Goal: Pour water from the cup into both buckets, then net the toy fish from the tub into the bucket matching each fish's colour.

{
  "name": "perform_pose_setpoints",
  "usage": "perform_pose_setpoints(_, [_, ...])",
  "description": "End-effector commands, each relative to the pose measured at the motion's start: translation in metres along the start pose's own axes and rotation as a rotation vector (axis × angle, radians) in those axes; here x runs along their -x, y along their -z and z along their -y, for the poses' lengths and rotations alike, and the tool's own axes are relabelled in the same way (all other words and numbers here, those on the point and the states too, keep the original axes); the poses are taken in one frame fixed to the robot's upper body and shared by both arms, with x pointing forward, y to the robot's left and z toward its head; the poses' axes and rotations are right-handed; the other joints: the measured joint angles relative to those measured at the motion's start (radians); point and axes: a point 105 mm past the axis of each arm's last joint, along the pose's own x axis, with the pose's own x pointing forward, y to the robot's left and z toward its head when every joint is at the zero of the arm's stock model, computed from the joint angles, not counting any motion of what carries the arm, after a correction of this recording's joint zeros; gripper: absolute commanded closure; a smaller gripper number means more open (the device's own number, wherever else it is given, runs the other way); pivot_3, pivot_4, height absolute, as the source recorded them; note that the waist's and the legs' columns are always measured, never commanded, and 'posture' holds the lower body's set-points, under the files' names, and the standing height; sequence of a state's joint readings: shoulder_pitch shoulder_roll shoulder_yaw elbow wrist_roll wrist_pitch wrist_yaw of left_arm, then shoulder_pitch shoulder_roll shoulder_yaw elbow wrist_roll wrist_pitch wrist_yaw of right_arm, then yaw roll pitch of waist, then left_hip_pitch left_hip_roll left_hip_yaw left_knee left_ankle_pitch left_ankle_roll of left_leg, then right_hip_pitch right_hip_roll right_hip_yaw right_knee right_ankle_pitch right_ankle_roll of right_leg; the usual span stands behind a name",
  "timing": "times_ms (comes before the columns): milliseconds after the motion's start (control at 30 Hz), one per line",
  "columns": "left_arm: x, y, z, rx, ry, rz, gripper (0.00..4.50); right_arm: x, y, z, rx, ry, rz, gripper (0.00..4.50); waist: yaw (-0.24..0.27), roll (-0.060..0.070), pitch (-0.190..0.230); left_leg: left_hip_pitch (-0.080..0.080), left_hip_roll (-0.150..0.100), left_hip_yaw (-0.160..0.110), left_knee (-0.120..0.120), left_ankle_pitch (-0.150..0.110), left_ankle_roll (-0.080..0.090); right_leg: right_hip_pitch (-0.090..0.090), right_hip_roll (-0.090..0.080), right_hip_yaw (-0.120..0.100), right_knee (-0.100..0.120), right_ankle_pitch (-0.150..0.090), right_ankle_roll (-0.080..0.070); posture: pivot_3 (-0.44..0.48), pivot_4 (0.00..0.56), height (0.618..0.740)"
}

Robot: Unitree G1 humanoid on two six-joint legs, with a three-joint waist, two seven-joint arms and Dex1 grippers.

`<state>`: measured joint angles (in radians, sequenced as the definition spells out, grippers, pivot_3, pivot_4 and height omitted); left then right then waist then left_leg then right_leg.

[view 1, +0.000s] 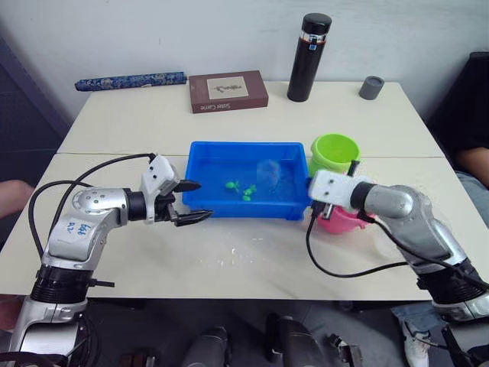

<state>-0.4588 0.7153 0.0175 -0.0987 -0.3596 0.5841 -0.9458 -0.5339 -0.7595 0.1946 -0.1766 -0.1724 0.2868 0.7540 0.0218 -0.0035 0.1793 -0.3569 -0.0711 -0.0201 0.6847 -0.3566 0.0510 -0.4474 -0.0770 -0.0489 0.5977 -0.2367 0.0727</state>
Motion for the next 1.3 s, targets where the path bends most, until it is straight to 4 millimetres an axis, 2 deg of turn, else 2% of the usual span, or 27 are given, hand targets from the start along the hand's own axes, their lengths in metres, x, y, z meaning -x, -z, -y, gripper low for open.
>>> perform_pose_setpoints(33, [0.005,-0.012,0.0,-0.031,-0.014,0.035,0.1,0.008,-0.027,0.008,-0.003,0.029,0.096,4.5,0.0,0.0,0.0,0.0,0.0,0.0,0.0,0.0,0.0,0.0,0.0,0.0,0.0,0.0,0.0,0.0,0.15,0.74])
perform_pose_setpoints(100, [0.004,-0.012,0.0,-0.028,-0.014,0.04,0.1,0.006,-0.035,-0.001,-0.029,-0.006,0.126,4.5,-0.001,0.0,0.0,0.0,0.0,0.0,0.0,0.0,0.0,0.0,0.0,0.0,0.001,0.0,0.0,0.0,0.15,0.74])
perform_pose_setpoints(200, [0.002,-0.014,0.001,-0.027,-0.013,0.046,0.1,-0.003,-0.036,-0.017,-0.005,-0.058,0.125,4.5,0.0,0.0,0.0,0.0,0.0,0.0,0.0,0.0,0.0,0.0,0.0,0.0,0.001,0.0,0.0,0.0,0.15,0.74])
perform_pose_setpoints(500, [0.005,-0.016,-0.002,-0.034,-0.03,0.047,0.1,-0.014,-0.024,-0.025,0.074,-0.08,0.083,4.5,0.0,0.0,0.0,0.0,-0.001,0.0,0.0,0.0,0.0,0.0,0.0,0.0,0.001,0.0,0.0,0.0,0.15,0.74])
perform_pose_setpoints(833, [0.008,-0.016,-0.002,-0.032,-0.043,0.048,0.1,-0.021,-0.013,-0.022,0.174,-0.054,0.057,4.5,-0.001,0.0,0.0,0.0,-0.001,0.0,0.0,0.0,0.0,0.0,0.0,0.0,0.002,0.0,0.0,0.0,0.15,0.74])
perform_pose_setpoints(1100, [0.008,-0.017,-0.004,-0.034,-0.047,0.051,0.1,-0.027,-0.017,-0.037,0.167,-0.11,0.101,4.5,-0.002,0.0,0.0,0.0,-0.001,0.0,0.001,0.0,0.0,0.0,0.0,0.0,0.002,0.0,0.0,0.0,0.15,0.74])
perform_pose_setpoints(1200, [0.007,-0.017,-0.005,-0.036,-0.05,0.054,0.1,-0.028,-0.024,-0.05,0.112,-0.165,0.137,4.5,-0.002,0.0,0.0,0.0,0.0,0.0,0.001,0.0,0.0,0.0,0.0,0.0,0.002,0.0,0.0,0.0,0.15,0.74])
perform_pose_setpoints(1300, [0.007,-0.018,-0.006,-0.038,-0.051,0.057,0.1,-0.026,-0.026,-0.051,0.02,-0.173,0.149,4.5,-0.002,0.0,0.0,0.0,0.0,0.0,0.001,0.0,0.0,0.0,0.0,0.0,0.002,0.0,0.0,0.0,0.15,0.74])
